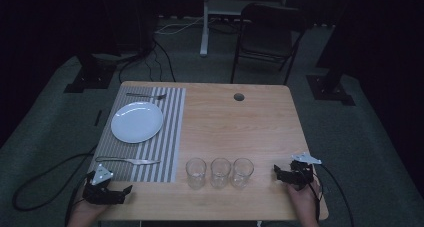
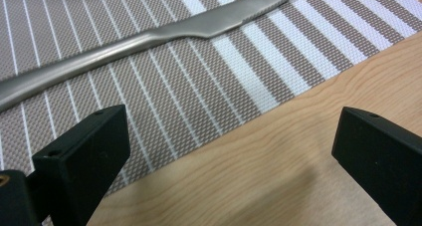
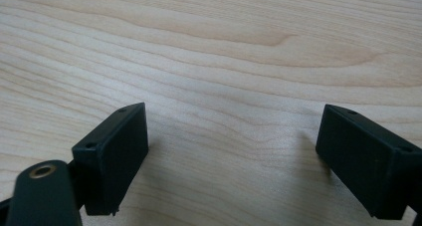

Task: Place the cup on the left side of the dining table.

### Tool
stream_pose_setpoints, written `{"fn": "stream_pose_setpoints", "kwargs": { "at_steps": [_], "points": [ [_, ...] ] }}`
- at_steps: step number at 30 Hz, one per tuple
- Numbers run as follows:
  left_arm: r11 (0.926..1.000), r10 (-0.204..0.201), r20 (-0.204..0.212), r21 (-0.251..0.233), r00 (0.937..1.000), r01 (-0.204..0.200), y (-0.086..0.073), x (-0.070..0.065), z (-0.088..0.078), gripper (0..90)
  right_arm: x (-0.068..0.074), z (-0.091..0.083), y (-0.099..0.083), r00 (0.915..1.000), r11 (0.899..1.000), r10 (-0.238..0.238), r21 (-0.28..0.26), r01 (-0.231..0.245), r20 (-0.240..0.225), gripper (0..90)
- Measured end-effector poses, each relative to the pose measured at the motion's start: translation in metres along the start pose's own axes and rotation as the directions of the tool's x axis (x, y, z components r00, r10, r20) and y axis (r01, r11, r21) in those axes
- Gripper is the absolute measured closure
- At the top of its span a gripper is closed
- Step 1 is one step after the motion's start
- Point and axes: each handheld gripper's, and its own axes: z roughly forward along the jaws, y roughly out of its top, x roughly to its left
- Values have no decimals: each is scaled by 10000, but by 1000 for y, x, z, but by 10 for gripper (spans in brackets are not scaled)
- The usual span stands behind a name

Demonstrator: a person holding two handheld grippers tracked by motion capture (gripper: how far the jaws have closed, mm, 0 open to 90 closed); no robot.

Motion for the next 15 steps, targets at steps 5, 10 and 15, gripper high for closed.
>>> {"fn": "stream_pose_setpoints", "kwargs": {
  "at_steps": [5,10,15],
  "points": [
    [9998,185,270,5,9995,-185,1,-8,2,23,0,0,0,10000,10000,-1,-2,1,0,127],
    [9983,466,394,-355,9981,-452,8,-16,-1,23,0,0,0,10000,10000,1,-1,-1,0,127],
    [9980,533,500,-359,9973,-516,11,-20,0,24,0,0,0,10000,10000,1,0,-1,0,127]
  ]
}}
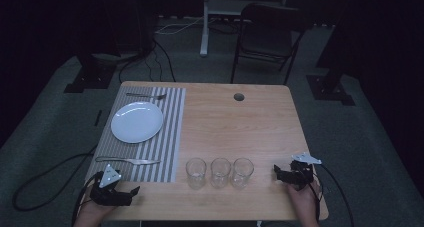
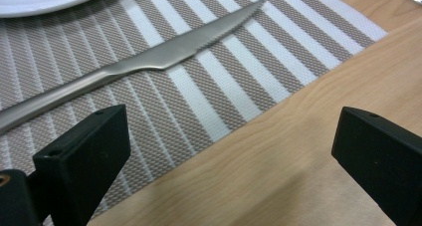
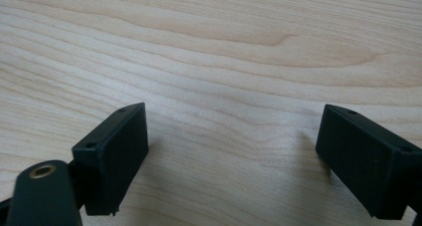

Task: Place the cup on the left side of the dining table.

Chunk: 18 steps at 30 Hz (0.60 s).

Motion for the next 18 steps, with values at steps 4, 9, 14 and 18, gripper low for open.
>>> {"fn": "stream_pose_setpoints", "kwargs": {
  "at_steps": [4,9,14,18],
  "points": [
    [9998,139,313,-109,9994,-135,5,-6,0,24,0,0,0,10000,10000,2,1,-2,-2,127],
    [9987,451,487,-252,9978,-439,13,-16,0,24,0,0,0,10000,10000,-1,0,1,-1,127],
    [9966,759,794,-374,9939,-732,21,-27,4,24,0,0,0,10000,10000,0,-1,0,0,127],
    [9947,968,1203,-467,9880,-918,28,-36,11,24,0,0,0,10000,10000,1,1,-1,0,127]
  ]
}}
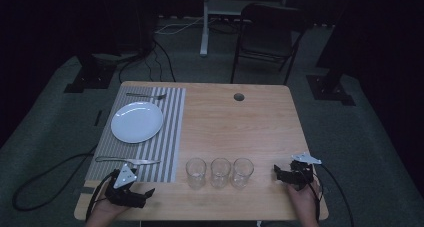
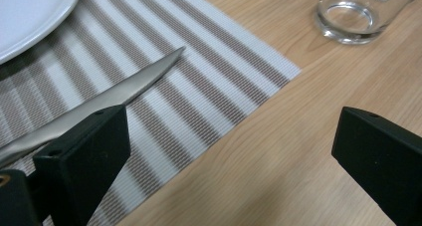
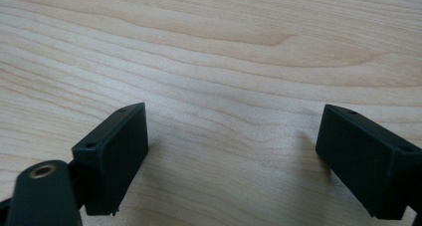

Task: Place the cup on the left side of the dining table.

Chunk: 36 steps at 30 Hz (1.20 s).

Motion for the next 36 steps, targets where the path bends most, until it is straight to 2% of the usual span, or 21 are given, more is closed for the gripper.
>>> {"fn": "stream_pose_setpoints", "kwargs": {
  "at_steps": [9,17,22,27,31,32,33,36],
  "points": [
    [9991,403,571,-167,9976,-394,13,-19,15,25,0,0,0,10000,10000,-2,-1,2,-1,127],
    [9966,813,1146,-221,9901,-793,29,-37,32,24,0,0,0,10000,10000,-2,-2,2,-1,127],
    [9952,963,1281,-306,9871,-931,36,-44,41,24,0,0,0,10000,10000,-1,-3,1,-2,127],
    [9954,910,1465,-446,9850,-854,41,-48,46,25,0,0,0,10000,10000,-1,-2,1,-1,127],
    [9961,777,1730,-549,9819,-692,48,-50,51,25,0,0,0,10000,10000,0,-3,0,-1,127],
    [9969,636,1847,-571,9807,-539,49,-50,54,25,0,0,0,10000,10000,0,-2,0,-2,127],
    [9970,569,1795,-621,9821,-464,51,-50,56,25,0,0,0,10000,10000,0,-2,0,0,127],
    [9969,512,1961,-686,9792,-384,54,-50,60,25,0,0,0,10000,10000,-1,-2,1,-1,127]
  ]
}}
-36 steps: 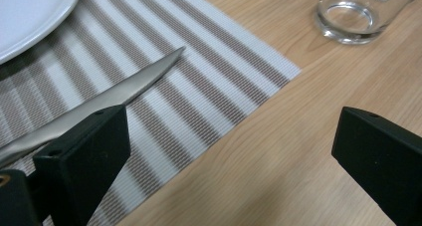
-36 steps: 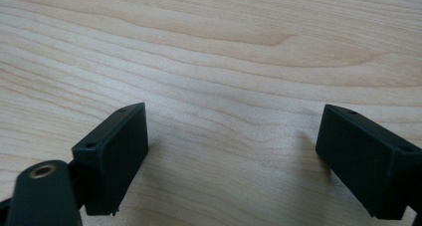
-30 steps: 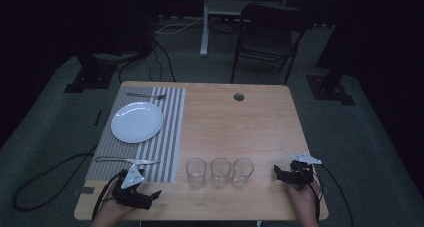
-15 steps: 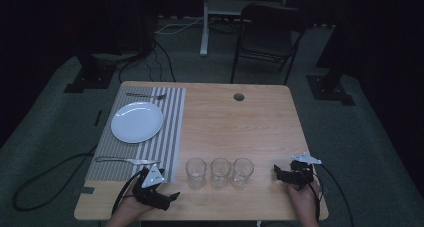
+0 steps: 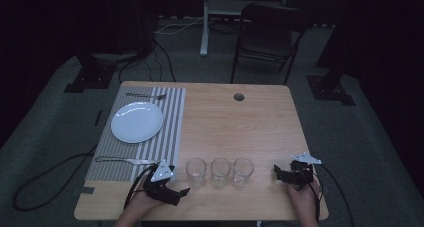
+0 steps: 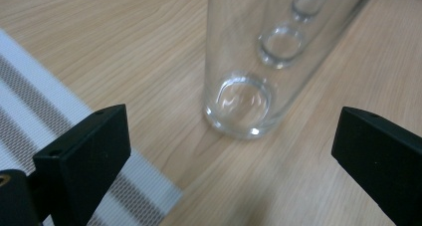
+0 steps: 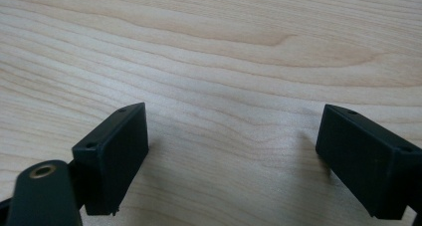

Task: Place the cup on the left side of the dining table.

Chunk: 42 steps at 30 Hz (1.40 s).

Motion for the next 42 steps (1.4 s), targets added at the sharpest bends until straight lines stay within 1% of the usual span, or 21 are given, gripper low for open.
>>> {"fn": "stream_pose_setpoints", "kwargs": {
  "at_steps": [5,6,8,9,13,17,18,19,21,25,26,27,29,30,31,33,34,35,36,39,42],
  "points": [
    [9998,204,-40,9,9998,-204,6,-5,10,25,0,0,0,10000,10000,0,1,0,1,127],
    [10000,78,102,-20,9999,-78,6,-4,11,25,0,0,0,10000,10000,0,1,0,2,127],
    [9997,226,-141,-50,9996,-226,8,-5,14,25,0,0,0,10000,10000,0,-1,0,2,127],
    [9998,171,36,-125,9998,-171,9,-5,16,25,0,0,0,10000,10000,1,-1,-1,1,127],
    [9992,280,32,-301,9996,-279,14,-7,22,25,0,0,0,10000,10000,1,0,-1,2,128],
    [9955,319,157,-895,9994,-304,21,-10,25,25,0,0,0,10000,10000,2,-3,-2,3,128],
    [9944,343,18,-1003,9994,-340,22,-11,26,25,0,0,0,10000,10000,2,-2,-2,1,128],
    [9939,351,50,-1043,9994,-344,23,-12,27,25,0,0,0,10000,10000,2,-2,-2,2,128],
    [9910,326,-24,-1297,9995,-326,24,-13,29,69,0,0,0,10000,10000,1,-3,-1,2,128],
    [9905,303,-74,-1342,9995,-310,23,-15,33,71,0,0,0,10000,10000,-1,-4,1,0,128],
    [9881,252,-254,-1508,9994,-288,23,-15,33,70,0,0,0,10000,10000,2,-5,-2,0,128],
    [9858,162,-68,-1668,9998,-171,23,-15,33,70,0,0,0,10000,10000,-2,-5,2,0,128],
    [9803,67,-146,-1975,9999,-95,24,-16,31,71,0,0,0,10000,10000,1,-4,-1,2,128],
    [9787,63,-57,-2050,10000,-74,25,-16,30,86,0,0,0,10000,10000,5,-5,-5,0,128],
    [9759,126,-171,-2177,9998,-160,25,-16,29,151,0,0,0,10000,10000,6,-3,-6,3,128],
    [9721,-34,135,-2343,9999,65,27,-15,30,158,0,0,0,10000,10000,3,-2,-3,1,128],
    [9701,30,-76,-2428,10000,-47,27,-17,30,216,0,0,0,10000,10000,5,-4,-5,2,128],
    [9728,72,-34,-2315,10000,-78,28,-17,31,239,0,0,0,10000,10000,-3,-5,3,1,128],
    [9711,154,-108,-2382,9998,-175,28,-18,32,268,0,0,0,10000,10000,1,-3,-1,1,128],
    [9696,406,-598,-2386,9974,-538,29,-23,31,284,0,0,0,10000,10000,0,-5,0,1,128],
    [9688,355,-735,-2422,9967,-524,29,-24,30,290,0,0,0,10000,10000,5,-4,-5,2,128]
  ]
}}
